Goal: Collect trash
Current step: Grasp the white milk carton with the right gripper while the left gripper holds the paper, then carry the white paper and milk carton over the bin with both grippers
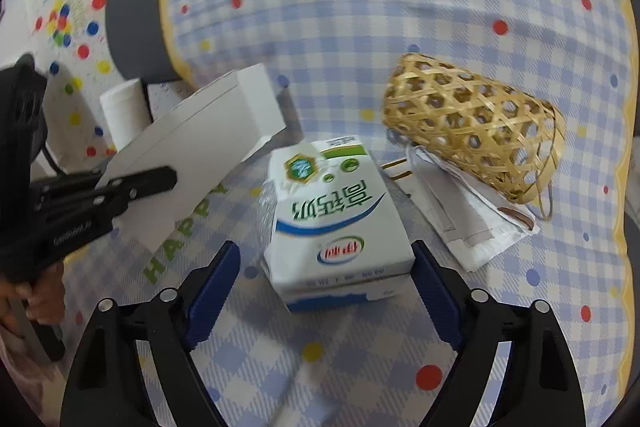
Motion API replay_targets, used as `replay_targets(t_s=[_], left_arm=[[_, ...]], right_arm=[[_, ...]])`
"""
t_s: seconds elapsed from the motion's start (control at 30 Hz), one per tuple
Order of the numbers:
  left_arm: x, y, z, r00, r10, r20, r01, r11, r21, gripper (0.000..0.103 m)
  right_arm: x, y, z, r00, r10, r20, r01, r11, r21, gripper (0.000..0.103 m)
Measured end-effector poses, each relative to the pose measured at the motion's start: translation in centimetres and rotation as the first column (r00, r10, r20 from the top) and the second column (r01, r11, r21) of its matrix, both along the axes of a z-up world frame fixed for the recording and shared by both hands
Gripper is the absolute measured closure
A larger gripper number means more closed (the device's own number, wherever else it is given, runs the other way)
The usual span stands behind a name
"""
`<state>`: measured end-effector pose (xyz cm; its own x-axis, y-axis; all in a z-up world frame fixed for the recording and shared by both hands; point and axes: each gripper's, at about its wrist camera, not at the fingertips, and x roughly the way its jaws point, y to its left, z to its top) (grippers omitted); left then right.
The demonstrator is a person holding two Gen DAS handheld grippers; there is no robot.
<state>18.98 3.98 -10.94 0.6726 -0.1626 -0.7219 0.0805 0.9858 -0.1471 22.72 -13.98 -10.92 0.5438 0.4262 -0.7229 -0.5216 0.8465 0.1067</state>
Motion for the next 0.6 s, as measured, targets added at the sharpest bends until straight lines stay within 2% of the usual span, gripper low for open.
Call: replay_targets(t_s=[0.1, 0.3, 0.47, 0.6], left_arm=[[-0.2, 0.3, 0.2, 1.0, 0.003, 0.005, -0.003, 1.0, -0.002, 0.103], [-0.9, 0.3, 0.5, 1.0, 0.005, 0.009, -0.005, 1.0, -0.004, 0.103], [-1.1, 0.5, 0.8, 1.0, 0.005, 0.012, -0.005, 1.0, -0.008, 0.103], [-1.9, 0.1, 2.2, 0.999, -0.008, 0.047, 0.009, 1.0, -0.01, 0.103]], right_arm=[[-1.1, 0.7, 0.3, 1.0, 0.019, 0.02, -0.018, 0.999, -0.03, 0.029], [-1.4, 1.3, 0.8, 0.999, -0.005, 0.033, 0.006, 1.0, -0.018, 0.036], [-1.9, 1.7, 2.0, 0.991, -0.089, 0.102, 0.093, 0.995, -0.04, 0.039], [-3.1, 0.8, 4.1, 0.98, -0.135, 0.146, 0.14, 0.99, -0.027, 0.039]])
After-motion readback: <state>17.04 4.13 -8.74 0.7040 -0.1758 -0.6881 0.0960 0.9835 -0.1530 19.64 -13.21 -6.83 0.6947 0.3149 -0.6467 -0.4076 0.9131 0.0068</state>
